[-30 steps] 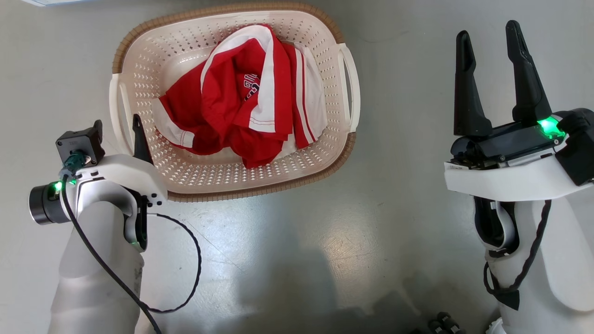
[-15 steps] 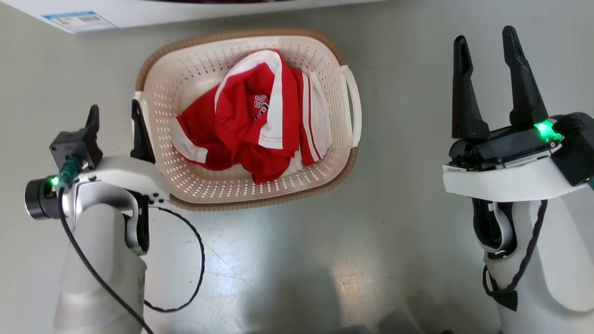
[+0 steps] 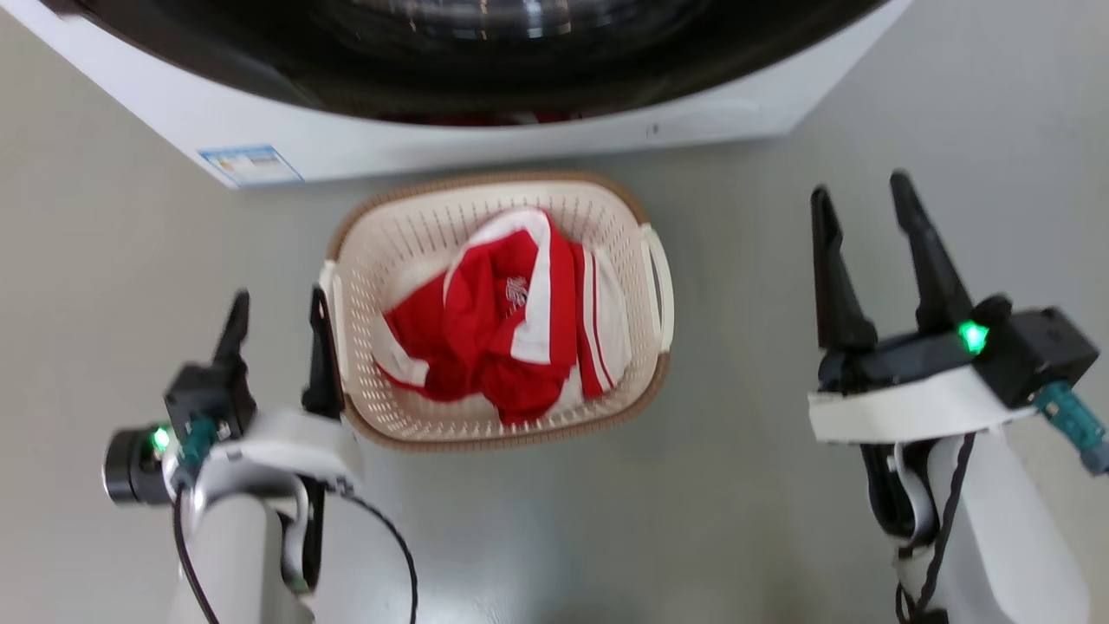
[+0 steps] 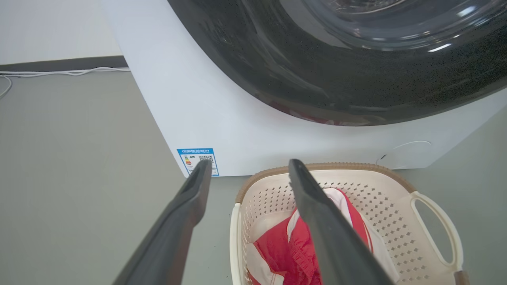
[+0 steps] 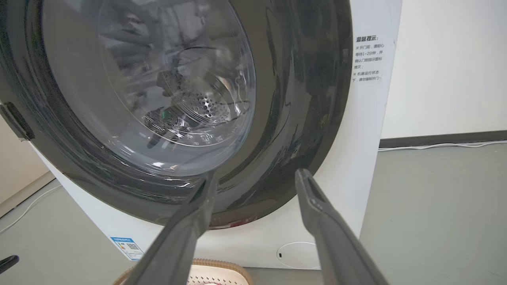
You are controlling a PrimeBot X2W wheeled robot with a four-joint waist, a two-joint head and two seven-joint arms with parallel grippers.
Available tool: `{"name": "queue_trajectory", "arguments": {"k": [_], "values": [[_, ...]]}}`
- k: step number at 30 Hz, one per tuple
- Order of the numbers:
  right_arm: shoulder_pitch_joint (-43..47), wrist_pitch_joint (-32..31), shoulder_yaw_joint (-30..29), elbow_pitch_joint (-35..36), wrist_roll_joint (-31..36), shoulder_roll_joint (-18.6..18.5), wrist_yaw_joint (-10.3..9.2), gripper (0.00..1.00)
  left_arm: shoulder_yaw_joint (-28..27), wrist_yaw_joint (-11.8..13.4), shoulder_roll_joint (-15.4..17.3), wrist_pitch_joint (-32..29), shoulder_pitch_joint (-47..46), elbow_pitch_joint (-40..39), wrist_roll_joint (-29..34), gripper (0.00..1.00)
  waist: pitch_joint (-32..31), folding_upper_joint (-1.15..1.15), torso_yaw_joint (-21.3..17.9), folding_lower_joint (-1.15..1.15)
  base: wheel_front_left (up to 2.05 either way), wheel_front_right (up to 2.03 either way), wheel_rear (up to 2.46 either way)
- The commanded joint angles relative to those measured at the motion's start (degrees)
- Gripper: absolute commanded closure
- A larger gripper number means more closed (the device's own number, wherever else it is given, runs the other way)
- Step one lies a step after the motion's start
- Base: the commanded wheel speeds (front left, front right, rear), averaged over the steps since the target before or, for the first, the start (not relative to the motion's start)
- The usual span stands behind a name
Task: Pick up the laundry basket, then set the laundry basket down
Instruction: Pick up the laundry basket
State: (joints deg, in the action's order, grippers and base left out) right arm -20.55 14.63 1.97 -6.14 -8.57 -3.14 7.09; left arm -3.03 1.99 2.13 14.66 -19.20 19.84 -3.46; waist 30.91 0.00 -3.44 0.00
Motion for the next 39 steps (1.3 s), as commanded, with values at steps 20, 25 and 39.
{"name": "queue_trajectory", "arguments": {"k": [20, 25, 39], "values": [[18.5, 0.4, 1.4, -3.5, -0.8, 0.3, 0.40, 0.00, 2.7, 4.6, 0.8, 0.3, 22.2, -9.0, -2.6, 0.00, -25.3, 0.00, 2.2, 0.00, 0.00, 0.00, 0.00], [20.2, 0.4, 1.5, -3.7, -1.2, 0.3, 0.40, 0.00, 3.0, 5.1, 0.8, 0.3, 25.2, -11.0, -2.2, 0.00, -27.4, 0.00, 2.2, 0.00, 0.00, 0.00, 0.00], [22.9, 0.4, 1.3, -3.9, -2.4, 0.3, 0.40, 0.00, 3.0, 5.9, 0.8, 0.3, 29.9, -14.1, -2.6, 0.00, -29.9, 0.00, 1.9, 0.00, 0.00, 0.00, 0.00]]}}
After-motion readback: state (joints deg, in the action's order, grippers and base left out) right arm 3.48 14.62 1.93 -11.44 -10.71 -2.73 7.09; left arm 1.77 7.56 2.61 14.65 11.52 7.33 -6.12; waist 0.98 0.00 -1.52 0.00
